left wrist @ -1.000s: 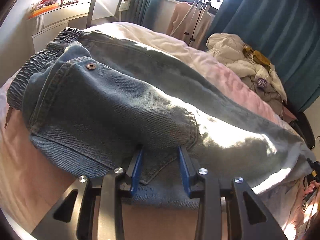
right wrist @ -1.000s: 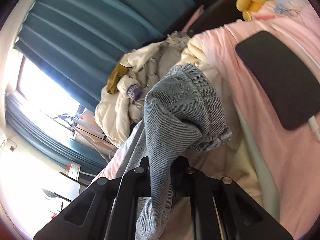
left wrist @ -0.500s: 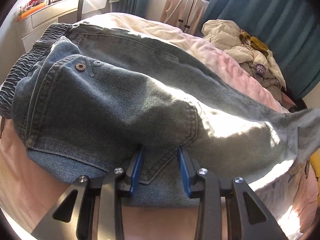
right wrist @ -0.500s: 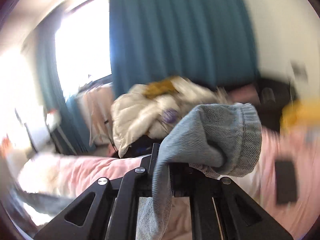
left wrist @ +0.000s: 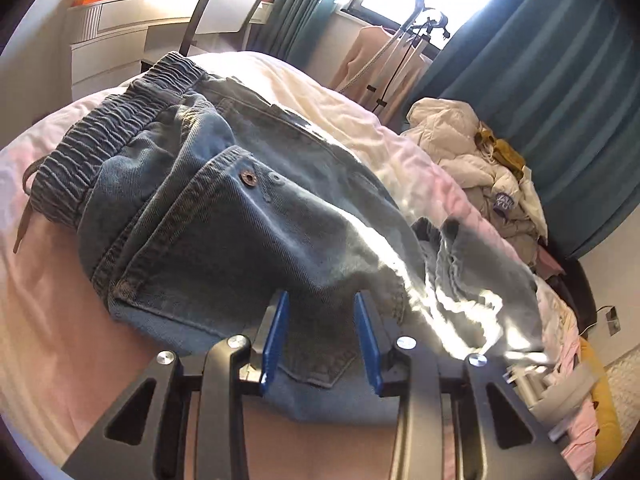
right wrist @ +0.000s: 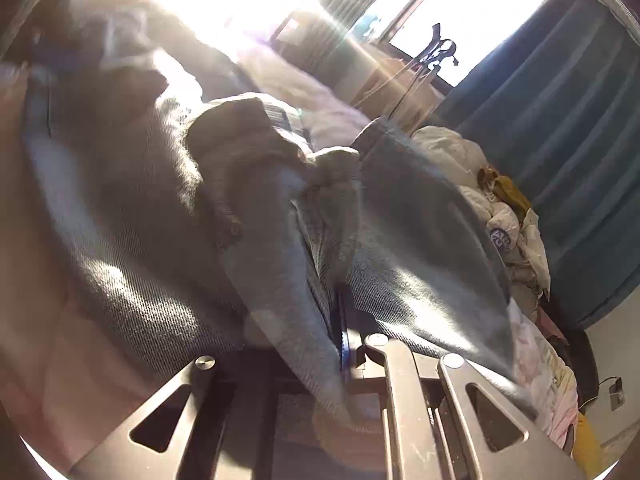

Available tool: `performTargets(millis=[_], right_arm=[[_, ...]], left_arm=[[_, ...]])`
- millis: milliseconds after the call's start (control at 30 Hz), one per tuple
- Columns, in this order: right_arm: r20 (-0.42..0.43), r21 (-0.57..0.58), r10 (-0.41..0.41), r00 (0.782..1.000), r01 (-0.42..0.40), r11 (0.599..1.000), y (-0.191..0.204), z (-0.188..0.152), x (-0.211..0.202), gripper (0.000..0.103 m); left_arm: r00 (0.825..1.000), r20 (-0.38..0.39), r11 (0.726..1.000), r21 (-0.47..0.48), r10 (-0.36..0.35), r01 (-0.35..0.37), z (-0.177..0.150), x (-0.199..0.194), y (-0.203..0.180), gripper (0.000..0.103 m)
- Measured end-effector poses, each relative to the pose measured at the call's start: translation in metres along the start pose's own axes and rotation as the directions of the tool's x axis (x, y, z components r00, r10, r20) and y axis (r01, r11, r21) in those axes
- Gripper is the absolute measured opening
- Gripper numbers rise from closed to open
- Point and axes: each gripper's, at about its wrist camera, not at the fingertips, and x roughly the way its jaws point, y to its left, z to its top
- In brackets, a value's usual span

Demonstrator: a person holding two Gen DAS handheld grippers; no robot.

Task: Fold clothes

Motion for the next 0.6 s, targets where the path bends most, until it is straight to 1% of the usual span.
performTargets(millis=[67, 100, 167, 233, 267, 367, 400, 467, 500, 533, 600], right_arm=[[0.003, -0.023, -0.019, 1.000, 0.019, 1.000, 0.011, -0.008, 0.005, 0.008], [0.006, -0.004, -0.008, 1.000, 0.008, 1.000, 0.008, -0.008, 0.003, 0.008], [0.006, 0.031, 0.023, 1.000, -0.023, 0.999, 0.000, -0.006, -0.001, 0.008], [0.006, 0.065, 0.062, 0.998, -0.062, 0.996, -0.006, -0.005, -0.007, 0.013], [0.005, 0.080, 0.081, 0.997, -0.081, 0.994, -0.009, -0.005, -0.010, 0.013], [-0.021, 0.097, 0.139, 0.990, -0.137, 0.986, -0.012, -0.008, -0.021, 0.018], [-0.030, 0.117, 0.181, 0.983, -0.176, 0.977, -0.012, -0.009, -0.027, 0.022], [-0.015, 0.179, 0.268, 0.963, -0.261, 0.949, -0.021, -0.013, -0.039, 0.031], [-0.002, 0.214, 0.309, 0.951, -0.301, 0.929, -0.028, -0.015, -0.044, 0.040], [0.016, 0.254, 0.337, 0.941, -0.330, 0.909, -0.037, -0.015, -0.048, 0.045], [0.056, 0.331, 0.389, 0.920, -0.384, 0.862, -0.056, -0.015, -0.055, 0.045]], left_arm=[[1.000, 0.008, 1.000, 0.002, -0.021, 0.021, 0.000, 0.000, -0.002, 0.034], [0.999, 0.011, 0.999, 0.005, -0.034, 0.034, 0.000, 0.001, -0.003, 0.035], [0.998, 0.013, 0.998, 0.012, -0.061, 0.061, -0.001, 0.004, -0.007, 0.035], [0.995, 0.006, 0.995, 0.010, -0.102, 0.102, -0.003, 0.007, -0.011, 0.035], [0.992, 0.000, 0.992, 0.009, -0.129, 0.129, -0.001, 0.011, -0.014, 0.035], [0.977, -0.008, 0.977, 0.023, -0.213, 0.213, -0.005, 0.014, -0.026, 0.035], [0.972, -0.007, 0.971, 0.036, -0.235, 0.235, -0.006, 0.013, -0.030, 0.035], [0.961, -0.002, 0.959, 0.061, -0.276, 0.276, -0.010, 0.010, -0.039, 0.035], [0.957, -0.002, 0.954, 0.078, -0.290, 0.289, -0.012, 0.009, -0.044, 0.035], [0.953, -0.003, 0.949, 0.095, -0.302, 0.301, -0.014, 0.008, -0.049, 0.035], [0.946, -0.004, 0.939, 0.123, -0.324, 0.322, -0.018, 0.007, -0.058, 0.035]])
